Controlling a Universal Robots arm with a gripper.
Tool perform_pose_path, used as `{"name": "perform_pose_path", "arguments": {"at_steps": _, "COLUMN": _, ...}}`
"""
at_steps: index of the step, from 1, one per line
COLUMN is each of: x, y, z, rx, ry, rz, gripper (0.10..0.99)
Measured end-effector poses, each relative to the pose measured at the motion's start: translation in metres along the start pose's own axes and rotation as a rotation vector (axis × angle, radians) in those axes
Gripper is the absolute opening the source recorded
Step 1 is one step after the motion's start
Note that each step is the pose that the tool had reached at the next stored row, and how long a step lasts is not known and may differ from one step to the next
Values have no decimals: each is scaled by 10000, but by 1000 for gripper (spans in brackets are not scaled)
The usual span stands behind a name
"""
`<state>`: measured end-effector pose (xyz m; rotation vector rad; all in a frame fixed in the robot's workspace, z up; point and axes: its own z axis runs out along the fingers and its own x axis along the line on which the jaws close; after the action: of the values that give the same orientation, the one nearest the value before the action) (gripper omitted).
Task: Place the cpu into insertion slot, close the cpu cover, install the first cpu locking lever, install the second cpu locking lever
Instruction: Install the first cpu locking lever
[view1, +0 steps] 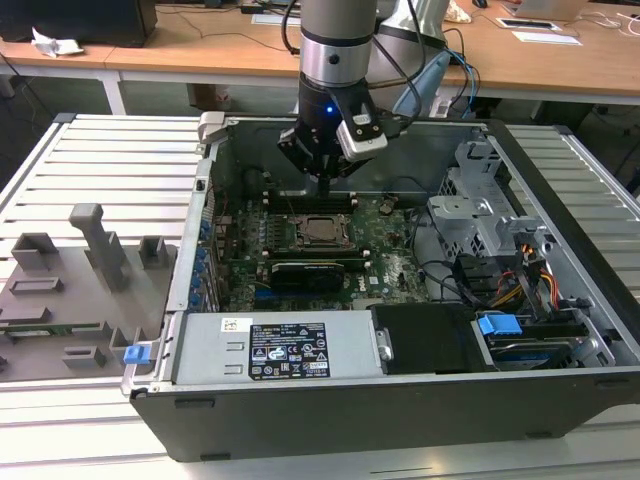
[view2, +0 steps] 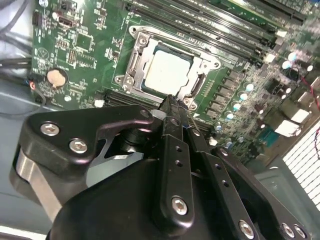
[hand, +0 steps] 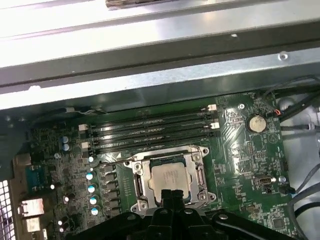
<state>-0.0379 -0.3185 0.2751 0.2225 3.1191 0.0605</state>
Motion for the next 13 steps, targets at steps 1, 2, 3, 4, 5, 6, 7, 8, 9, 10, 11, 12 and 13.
{"name": "perform_pose_path", "arguments": {"at_steps": 1, "x": 0, "y": 0, "z": 0, "rx": -2, "ry": 8, "rz": -195, "gripper": 106}}
{"name": "perform_pose_path", "arguments": {"at_steps": 2, "x": 0, "y": 0, "z": 0, "rx": -5, "ry": 17, "rz": -448, "gripper": 106}}
{"name": "perform_pose_path", "arguments": {"at_steps": 3, "x": 0, "y": 0, "z": 0, "rx": -7, "ry": 25, "rz": -647, "gripper": 106}}
{"name": "perform_pose_path", "arguments": {"at_steps": 4, "x": 0, "y": 0, "z": 0, "rx": -8, "ry": 27, "rz": -706, "gripper": 106}}
{"name": "perform_pose_path", "arguments": {"at_steps": 5, "x": 0, "y": 0, "z": 0, "rx": -8, "ry": 28, "rz": -716, "gripper": 106}}
{"name": "perform_pose_path", "arguments": {"at_steps": 6, "x": 0, "y": 0, "z": 0, "rx": -8, "ry": 29, "rz": -727, "gripper": 106}}
{"name": "perform_pose_path", "arguments": {"at_steps": 7, "x": 0, "y": 0, "z": 0, "rx": -8, "ry": 30, "rz": -752, "gripper": 106}}
{"name": "perform_pose_path", "arguments": {"at_steps": 8, "x": 0, "y": 0, "z": 0, "rx": -9, "ry": 33, "rz": -830, "gripper": 106}}
{"name": "perform_pose_path", "arguments": {"at_steps": 9, "x": 0, "y": 0, "z": 0, "rx": -10, "ry": 35, "rz": -876, "gripper": 106}}
{"name": "perform_pose_path", "arguments": {"at_steps": 10, "x": 0, "y": 0, "z": 0, "rx": -10, "ry": 37, "rz": -916, "gripper": 106}}
{"name": "perform_pose_path", "arguments": {"at_steps": 11, "x": 0, "y": 0, "z": 0, "rx": -10, "ry": 37, "rz": -947, "gripper": 106}}
{"name": "perform_pose_path", "arguments": {"at_steps": 12, "x": 0, "y": 0, "z": 0, "rx": -10, "ry": 39, "rz": -978, "gripper": 106}}
{"name": "perform_pose_path", "arguments": {"at_steps": 13, "x": 0, "y": 0, "z": 0, "rx": -11, "ry": 40, "rz": -1002, "gripper": 106}}
